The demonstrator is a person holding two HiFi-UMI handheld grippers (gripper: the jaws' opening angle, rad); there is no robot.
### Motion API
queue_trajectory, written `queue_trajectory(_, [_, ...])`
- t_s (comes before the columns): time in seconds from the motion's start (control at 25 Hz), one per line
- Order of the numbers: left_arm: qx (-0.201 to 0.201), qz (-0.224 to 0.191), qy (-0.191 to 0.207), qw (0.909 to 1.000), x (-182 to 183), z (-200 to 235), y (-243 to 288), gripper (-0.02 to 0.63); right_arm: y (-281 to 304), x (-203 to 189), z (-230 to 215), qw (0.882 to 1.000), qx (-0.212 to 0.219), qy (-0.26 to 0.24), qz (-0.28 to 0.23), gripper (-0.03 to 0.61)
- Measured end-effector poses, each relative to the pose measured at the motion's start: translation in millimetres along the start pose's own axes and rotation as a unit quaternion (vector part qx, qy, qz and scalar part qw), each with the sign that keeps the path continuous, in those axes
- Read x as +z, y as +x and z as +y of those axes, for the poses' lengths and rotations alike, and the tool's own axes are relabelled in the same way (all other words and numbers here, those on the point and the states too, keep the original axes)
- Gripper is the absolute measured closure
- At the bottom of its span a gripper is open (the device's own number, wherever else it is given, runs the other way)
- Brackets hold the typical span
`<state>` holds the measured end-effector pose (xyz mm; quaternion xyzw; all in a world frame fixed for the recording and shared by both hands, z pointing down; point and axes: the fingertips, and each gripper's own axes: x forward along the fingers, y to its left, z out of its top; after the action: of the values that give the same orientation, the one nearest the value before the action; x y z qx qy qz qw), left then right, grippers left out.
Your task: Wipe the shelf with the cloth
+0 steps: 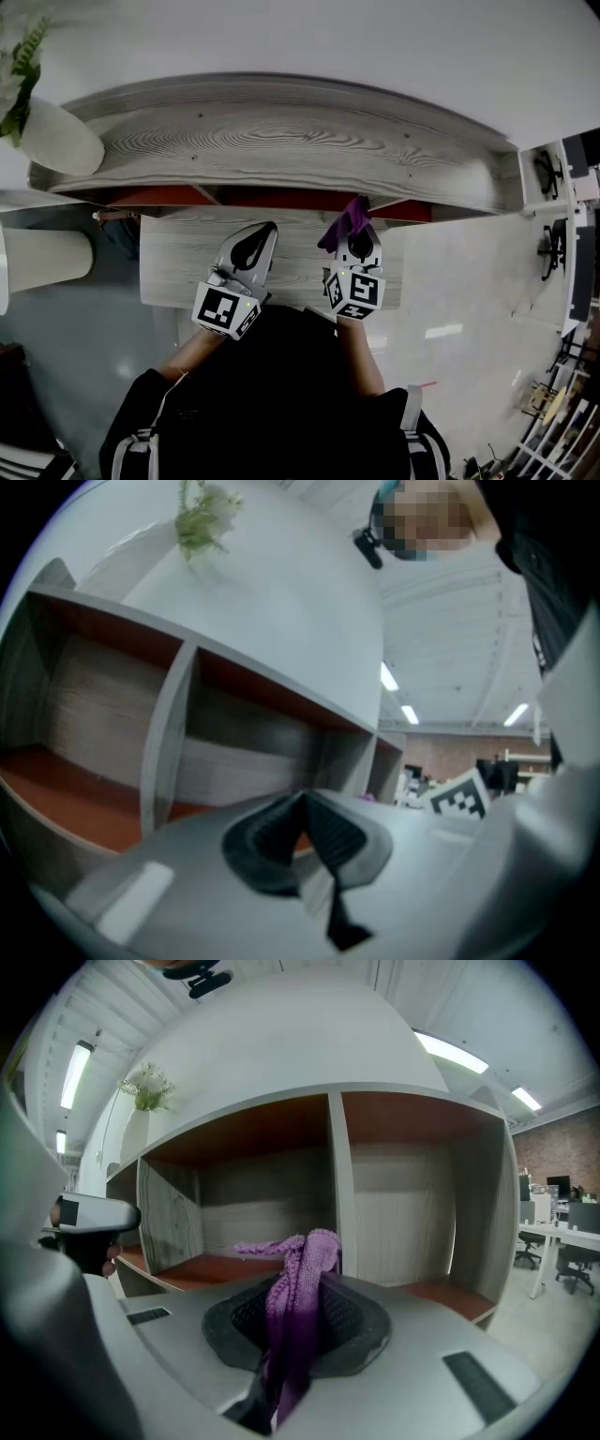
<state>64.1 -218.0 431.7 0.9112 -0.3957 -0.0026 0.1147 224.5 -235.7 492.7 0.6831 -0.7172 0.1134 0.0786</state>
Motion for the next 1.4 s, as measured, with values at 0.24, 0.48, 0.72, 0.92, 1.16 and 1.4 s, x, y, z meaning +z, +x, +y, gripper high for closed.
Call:
queue_trajectory(0.24, [-0.002, 0.002, -0.005, 1.0000, -0.5, 8.4, 7.5, 0.609, 14.5, -8.7, -1.8, 1.000, -0.009, -0.004, 0.017, 0.529])
queue_trajectory(0.48, [-0.002, 0.003, -0.012, 0.9999, -2.1, 17.4, 12.3, 0.609, 27.6, -14.0, -2.2, 0.999, -0.010, -0.010, 0.034, 0.529])
queue_trajectory(0.72, [0.005, -0.002, -0.017, 0.9999, -2.2, 30.7, 12.6, 0.609, 37.2, -15.1, 0.2, 0.998, -0.018, -0.026, 0.052, 0.529])
queue_trajectory(0.92, [0.006, -0.001, -0.021, 0.9998, -3.2, 37.2, 10.7, 0.609, 43.1, -15.5, 1.7, 0.996, -0.027, -0.042, 0.071, 0.529])
queue_trajectory(1.16, [0.007, -0.008, -0.025, 0.9996, -2.0, 42.7, 3.9, 0.609, 50.9, -15.5, 4.9, 0.992, -0.021, -0.074, 0.099, 0.529])
queue_trajectory(1.4, [0.019, -0.017, -0.025, 0.9994, 2.4, 50.4, -8.8, 0.609, 56.2, -15.7, 9.8, 0.988, -0.022, -0.089, 0.124, 0.529])
